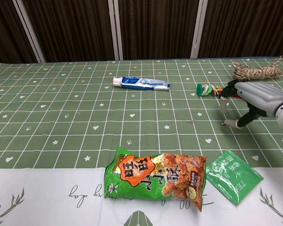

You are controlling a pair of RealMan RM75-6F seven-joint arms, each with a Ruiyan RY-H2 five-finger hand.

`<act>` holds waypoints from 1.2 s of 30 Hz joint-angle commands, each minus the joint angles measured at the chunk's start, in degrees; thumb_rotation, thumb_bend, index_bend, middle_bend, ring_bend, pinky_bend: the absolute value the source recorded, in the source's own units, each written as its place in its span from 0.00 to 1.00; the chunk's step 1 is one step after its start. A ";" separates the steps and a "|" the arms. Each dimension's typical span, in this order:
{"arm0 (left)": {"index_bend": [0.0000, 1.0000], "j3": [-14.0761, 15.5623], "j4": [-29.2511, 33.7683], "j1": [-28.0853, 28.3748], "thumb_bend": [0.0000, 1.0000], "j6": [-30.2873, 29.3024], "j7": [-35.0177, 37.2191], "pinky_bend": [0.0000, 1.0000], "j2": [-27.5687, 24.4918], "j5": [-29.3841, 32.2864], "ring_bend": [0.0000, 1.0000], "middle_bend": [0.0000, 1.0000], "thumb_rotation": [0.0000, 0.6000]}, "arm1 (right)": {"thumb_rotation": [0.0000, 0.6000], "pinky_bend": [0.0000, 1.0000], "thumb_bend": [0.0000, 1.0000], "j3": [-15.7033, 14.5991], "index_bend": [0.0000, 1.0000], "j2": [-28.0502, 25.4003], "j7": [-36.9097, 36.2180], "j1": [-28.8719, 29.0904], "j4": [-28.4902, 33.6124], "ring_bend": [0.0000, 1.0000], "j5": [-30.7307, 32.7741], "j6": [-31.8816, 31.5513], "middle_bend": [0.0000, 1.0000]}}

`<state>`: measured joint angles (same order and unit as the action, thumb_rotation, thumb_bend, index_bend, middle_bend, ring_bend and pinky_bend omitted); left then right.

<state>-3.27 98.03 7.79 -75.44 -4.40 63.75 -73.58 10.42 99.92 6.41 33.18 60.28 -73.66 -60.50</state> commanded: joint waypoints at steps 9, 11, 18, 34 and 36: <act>0.00 -0.04 0.22 0.08 0.13 0.22 0.12 0.00 0.02 0.28 0.00 0.00 1.00 | 1.00 0.01 0.24 -0.09 0.45 1.54 -0.64 0.27 -2.55 0.00 -0.15 0.44 0.21; 0.00 -0.08 0.25 0.07 0.13 0.22 0.18 0.00 0.01 0.39 0.00 0.00 1.00 | 1.00 0.01 0.25 -0.17 0.46 1.69 -0.66 0.25 -2.83 0.00 -0.07 0.69 0.21; 0.00 -0.12 0.47 0.15 0.13 0.55 0.47 0.00 -0.10 0.70 0.00 0.00 1.00 | 1.00 0.01 0.27 -0.48 0.46 2.59 -0.66 0.05 -4.11 0.00 0.02 1.07 0.21; 0.00 -0.25 0.57 0.20 0.13 0.42 0.84 0.00 -0.06 0.69 0.00 0.00 1.00 | 1.00 0.01 0.31 -0.09 0.49 3.84 -1.21 0.01 -5.84 0.00 0.42 1.61 0.21; 0.00 -0.25 0.57 0.18 0.13 0.34 0.84 0.00 -0.05 0.64 0.00 0.00 1.00 | 1.00 0.01 0.31 0.03 0.49 4.04 -1.29 0.05 -6.08 0.00 0.52 1.70 0.20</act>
<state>-3.52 98.59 7.96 -75.11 -3.56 63.70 -72.93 10.43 103.94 5.14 33.22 54.21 -73.16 -58.82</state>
